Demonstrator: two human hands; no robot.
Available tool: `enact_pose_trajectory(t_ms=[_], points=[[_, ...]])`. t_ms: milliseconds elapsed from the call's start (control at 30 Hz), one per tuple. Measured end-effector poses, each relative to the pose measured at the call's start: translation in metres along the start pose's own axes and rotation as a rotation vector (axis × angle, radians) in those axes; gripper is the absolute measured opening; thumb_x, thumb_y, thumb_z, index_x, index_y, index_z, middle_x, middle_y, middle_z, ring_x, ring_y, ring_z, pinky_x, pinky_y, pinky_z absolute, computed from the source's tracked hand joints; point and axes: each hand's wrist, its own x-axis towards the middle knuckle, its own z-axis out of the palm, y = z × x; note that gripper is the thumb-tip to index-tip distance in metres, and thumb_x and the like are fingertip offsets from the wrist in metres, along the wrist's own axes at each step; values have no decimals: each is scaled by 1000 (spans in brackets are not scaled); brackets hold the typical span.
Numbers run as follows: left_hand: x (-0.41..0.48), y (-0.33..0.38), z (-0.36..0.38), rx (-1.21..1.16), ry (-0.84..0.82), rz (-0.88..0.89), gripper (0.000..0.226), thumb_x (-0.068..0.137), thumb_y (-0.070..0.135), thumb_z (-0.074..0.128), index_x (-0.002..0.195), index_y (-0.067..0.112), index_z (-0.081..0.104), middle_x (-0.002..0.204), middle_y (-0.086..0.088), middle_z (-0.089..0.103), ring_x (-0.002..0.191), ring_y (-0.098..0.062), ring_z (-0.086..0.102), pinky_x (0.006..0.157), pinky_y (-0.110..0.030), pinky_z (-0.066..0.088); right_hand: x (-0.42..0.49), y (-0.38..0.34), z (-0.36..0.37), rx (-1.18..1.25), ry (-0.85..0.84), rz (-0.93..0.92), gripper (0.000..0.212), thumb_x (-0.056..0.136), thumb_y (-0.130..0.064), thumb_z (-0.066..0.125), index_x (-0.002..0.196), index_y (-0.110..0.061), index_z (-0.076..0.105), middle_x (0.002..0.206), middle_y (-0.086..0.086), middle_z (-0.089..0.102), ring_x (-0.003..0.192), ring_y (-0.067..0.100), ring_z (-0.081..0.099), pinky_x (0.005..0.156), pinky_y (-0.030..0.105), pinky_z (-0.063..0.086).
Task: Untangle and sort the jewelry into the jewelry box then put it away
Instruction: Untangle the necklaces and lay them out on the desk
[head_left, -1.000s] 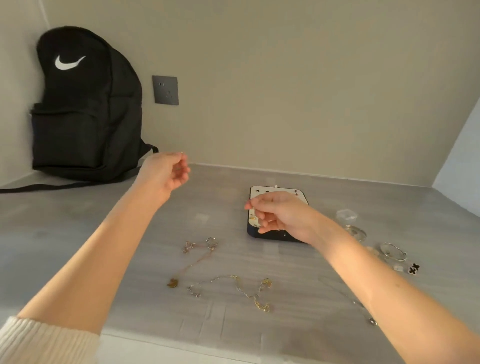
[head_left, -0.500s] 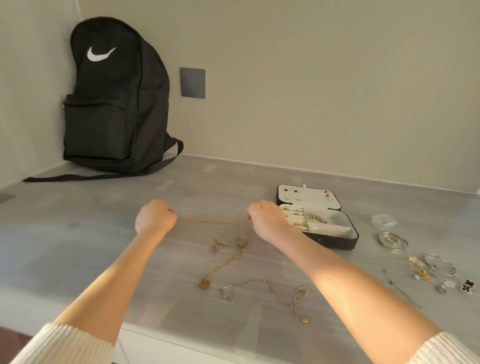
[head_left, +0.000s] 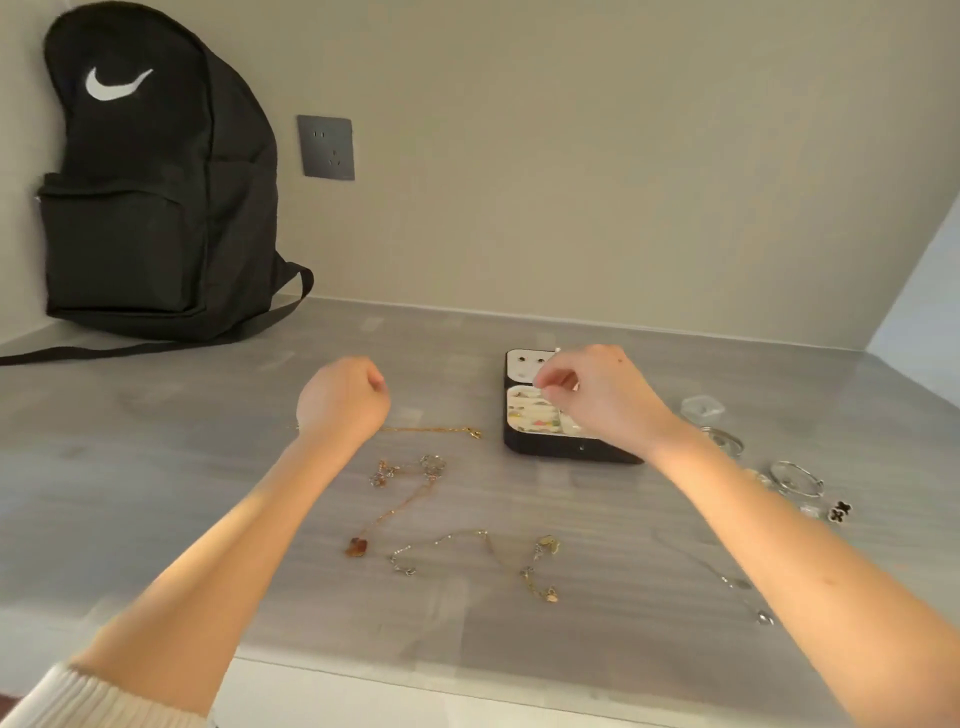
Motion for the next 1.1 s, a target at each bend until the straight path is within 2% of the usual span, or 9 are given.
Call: enact_pose_trajectory(t_ms=[200, 333, 500, 567, 767, 867, 933, 1000, 1100], points=[[-50, 104, 33, -182, -344, 376, 11, 85, 20, 60, 82, 17, 70, 78, 7, 63, 81, -17, 60, 68, -25, 43, -86, 65, -64, 16, -95, 284, 11, 82, -13, 67, 75, -21, 68, 70, -12, 63, 69, 7, 57, 61, 10, 40], [-80, 154, 65, -187, -523, 541, 14, 86, 22, 61, 85, 14, 72, 86, 1, 70, 75, -15, 58, 71, -26, 46, -127, 97, -64, -42, -106, 435, 18, 80, -17, 69, 67, -29, 65, 74, -9, 65, 72, 9, 60, 66, 18, 44], [-96, 182, 91, -141, -552, 560, 13, 86, 19, 60, 89, 14, 71, 90, -2, 70, 84, -18, 62, 73, -24, 46, -134, 113, -37, 3, -49, 519, 7, 82, -23, 65, 79, -20, 71, 81, -6, 67, 85, 19, 64, 75, 29, 50], [-97, 186, 96, -140, -544, 549, 13, 86, 19, 60, 90, 14, 71, 91, -3, 70, 87, -19, 63, 71, -23, 43, -125, 112, -29, -27, -54, 556, 14, 84, -28, 64, 86, -17, 71, 91, 1, 70, 90, 22, 64, 77, 29, 50], [-96, 190, 99, -160, -572, 502, 13, 85, 17, 62, 92, 13, 71, 94, -3, 70, 90, -19, 63, 75, -24, 45, -104, 110, -19, -106, -170, 655, 19, 87, -30, 58, 94, -17, 70, 99, 3, 70, 95, 23, 63, 66, 22, 38], [-96, 190, 97, -221, -618, 503, 12, 83, 16, 65, 92, 12, 72, 91, -3, 70, 83, -16, 62, 73, -22, 45, -105, 115, -21, 4, -164, 641, 19, 87, -26, 59, 90, -12, 70, 87, 5, 68, 83, 23, 63, 63, 23, 38], [-97, 191, 94, -332, -684, 484, 12, 80, 15, 69, 92, 13, 71, 84, 0, 67, 76, -11, 59, 71, -21, 45, -108, 112, -31, 177, -58, 566, 20, 85, -21, 61, 76, -5, 68, 62, 2, 55, 58, 17, 50, 55, 25, 32], [-100, 194, 86, -508, -802, 438, 17, 78, 15, 73, 94, 12, 70, 82, 1, 64, 75, -8, 56, 73, -18, 43, -111, 103, -47, 353, 61, 484, 22, 84, -16, 65, 63, -9, 64, 46, -8, 43, 44, 6, 35, 47, 21, 26], [-100, 201, 73, -711, -866, 390, 13, 79, 15, 71, 92, 18, 70, 82, 5, 66, 74, 1, 58, 73, -13, 44, -112, 86, -71, 497, 112, 408, 15, 84, -18, 67, 70, -16, 67, 59, -4, 58, 52, 4, 46, 49, 16, 34]])
